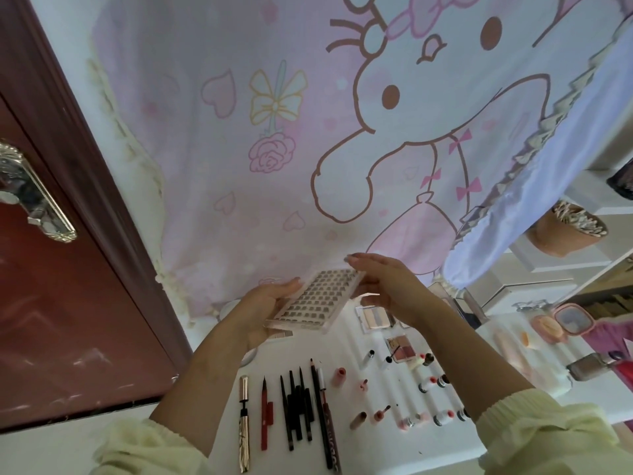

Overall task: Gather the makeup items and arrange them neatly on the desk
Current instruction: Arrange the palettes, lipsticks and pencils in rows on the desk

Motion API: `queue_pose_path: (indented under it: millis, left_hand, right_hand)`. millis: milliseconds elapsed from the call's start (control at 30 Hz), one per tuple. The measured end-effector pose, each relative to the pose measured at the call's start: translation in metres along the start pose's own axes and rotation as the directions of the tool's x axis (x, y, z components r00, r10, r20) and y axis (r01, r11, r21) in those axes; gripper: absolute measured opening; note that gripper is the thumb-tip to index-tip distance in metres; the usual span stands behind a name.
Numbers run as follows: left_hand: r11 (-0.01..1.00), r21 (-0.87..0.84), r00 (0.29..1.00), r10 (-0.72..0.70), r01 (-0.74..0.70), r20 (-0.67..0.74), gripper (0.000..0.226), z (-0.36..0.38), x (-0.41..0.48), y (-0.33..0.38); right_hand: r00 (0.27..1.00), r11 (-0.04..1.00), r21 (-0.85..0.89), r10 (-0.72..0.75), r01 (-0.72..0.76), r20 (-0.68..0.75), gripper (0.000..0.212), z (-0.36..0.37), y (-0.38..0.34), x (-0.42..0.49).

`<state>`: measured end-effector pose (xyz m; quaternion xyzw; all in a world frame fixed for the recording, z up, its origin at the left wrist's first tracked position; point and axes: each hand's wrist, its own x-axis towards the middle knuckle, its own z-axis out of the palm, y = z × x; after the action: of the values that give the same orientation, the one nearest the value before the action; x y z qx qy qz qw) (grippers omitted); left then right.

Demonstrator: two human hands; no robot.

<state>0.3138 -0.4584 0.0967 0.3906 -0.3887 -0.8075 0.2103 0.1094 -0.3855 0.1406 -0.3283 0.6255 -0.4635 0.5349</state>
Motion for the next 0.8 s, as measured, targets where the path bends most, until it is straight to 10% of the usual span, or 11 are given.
queue_pose_path:
  millis: [267,400,600,700,800]
  left_hand:
    - [0.839,-0.524,0.969,0.226,-0.143,0.098,0.086,-0.006,0.002,-0.01]
    - [0.904,-0.306,0.895,0.377,-0.299,0.238,0.12,0.002,0.006,-0.025]
    - [0.877,-0.227,0.904,0.424,-0.423,-0.05,0.141,0.016,0.021,-0.026]
    - [0.872,-0.282,0.915,0.395,-0.401,-0.08,0.142,0.012,0.026,-0.023]
    - [0.871,-0.342,0.934,0.35,-0.354,-0.075,0.132,0.006,0.029,-0.021]
  right_hand:
    - [0.97,0.907,0.414,0.162,-0.074,-0.182,0.01,0.003,0.012,0.01]
    - [0.966,0.828,0.548,0.225,-0.121,-0.126,0.011,0.015,0.017,0.008]
    - [0.963,0.81,0.552,0.265,-0.199,-0.043,0.008,0.028,0.015,0.0]
    - [0.962,0.908,0.327,0.274,-0.262,0.01,0.021,0.027,0.012,-0.003]
    - [0.991,0.878,-0.464,0.071,-0.117,-0.116,0.052,0.02,0.015,0.003]
